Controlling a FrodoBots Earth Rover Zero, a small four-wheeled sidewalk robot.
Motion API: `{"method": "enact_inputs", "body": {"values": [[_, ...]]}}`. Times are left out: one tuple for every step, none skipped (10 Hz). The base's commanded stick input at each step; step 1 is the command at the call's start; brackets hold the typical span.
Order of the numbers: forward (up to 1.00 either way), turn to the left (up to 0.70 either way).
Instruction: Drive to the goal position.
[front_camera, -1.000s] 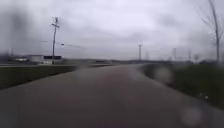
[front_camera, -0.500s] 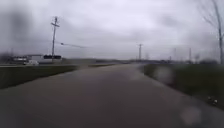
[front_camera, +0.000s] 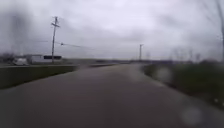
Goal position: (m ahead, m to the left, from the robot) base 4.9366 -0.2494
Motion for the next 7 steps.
{"method": "enact_inputs", "body": {"values": [[0.50, -0.01], [0.50, -0.01], [0.50, -0.01], [0.50, -0.01], [0.50, -0.01], [0.50, -0.01], [0.50, -0.01]]}}
